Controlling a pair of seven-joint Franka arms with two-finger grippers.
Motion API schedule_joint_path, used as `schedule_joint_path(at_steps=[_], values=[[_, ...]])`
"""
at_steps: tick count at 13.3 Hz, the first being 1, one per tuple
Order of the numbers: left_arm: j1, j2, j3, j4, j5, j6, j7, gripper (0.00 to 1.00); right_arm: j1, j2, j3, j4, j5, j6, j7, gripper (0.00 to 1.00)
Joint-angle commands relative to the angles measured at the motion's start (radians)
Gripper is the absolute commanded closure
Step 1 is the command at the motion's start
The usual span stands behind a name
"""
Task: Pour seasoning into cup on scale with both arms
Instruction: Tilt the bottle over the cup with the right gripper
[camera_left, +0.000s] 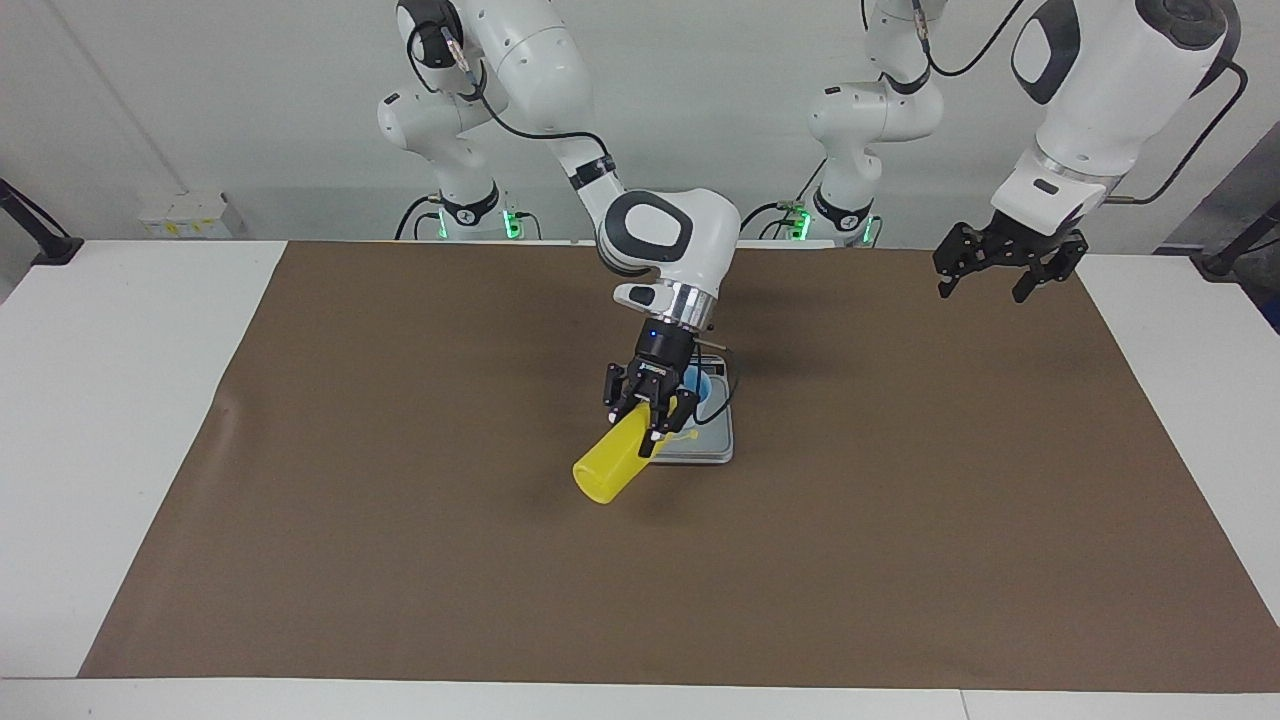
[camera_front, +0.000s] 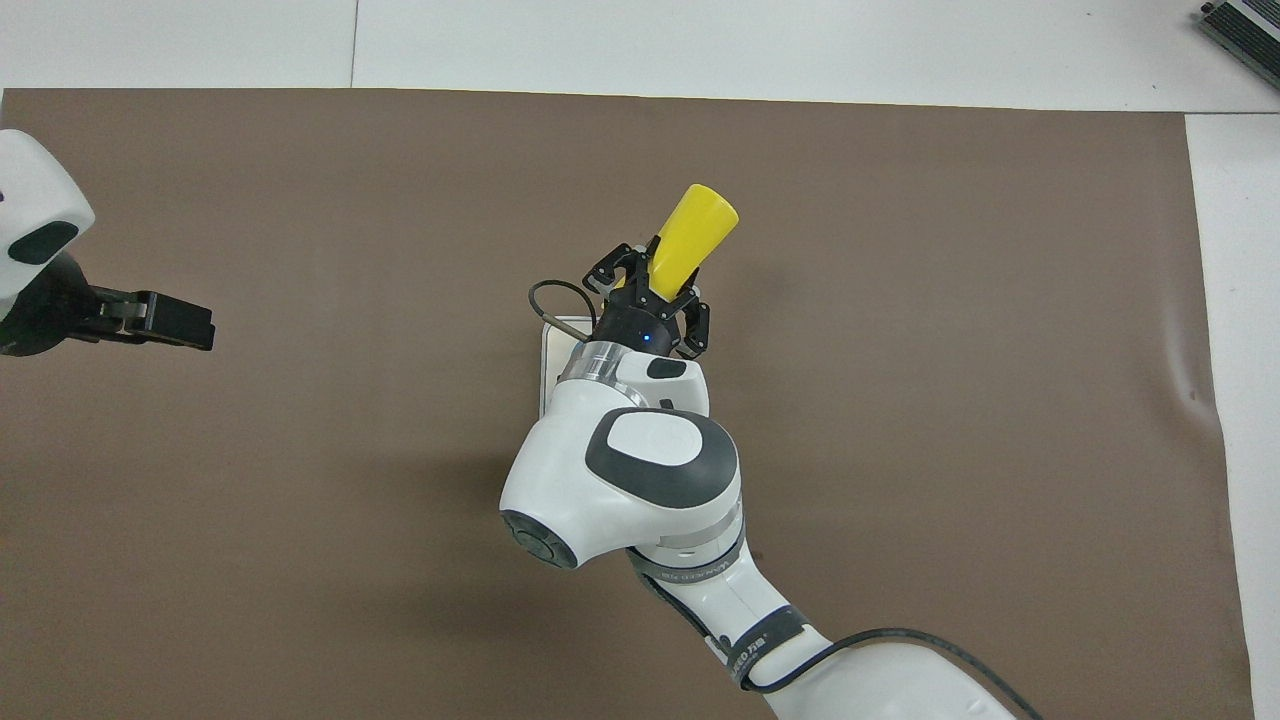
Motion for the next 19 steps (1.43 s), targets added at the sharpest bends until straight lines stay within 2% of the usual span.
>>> schedule_joint_path(at_steps=[1, 7, 10, 15, 19], values=[[0.011, -0.028, -0.005, -0.029, -0.012, -0.005, -0.007, 0.0, 0.0, -0.042, 0.001, -0.051, -0.073, -0.001, 0.04, 1.0], [0.011, -0.028, -0.005, -0.027, -0.012, -0.005, -0.007, 0.0, -0.002, -0.042, 0.001, -0.054, -0.1, 0.002, 0.039, 1.0], [0.011, -0.028, -0.005, -0.029, -0.012, -0.005, -0.007, 0.0, -0.014, -0.044, 0.007, -0.029, -0.067, 0.006, 0.033, 1.0], [0.011, -0.028, -0.005, -0.027, -0.012, -0.005, -0.007, 0.0, -0.071, -0.113, 0.009, -0.02, 0.215, 0.008, -0.011, 1.0], [0.011, -0.028, -0.005, -0.029, -0.012, -0.005, -0.007, 0.0, -0.147, -0.17, 0.007, -0.014, 0.567, 0.006, -0.055, 1.0]])
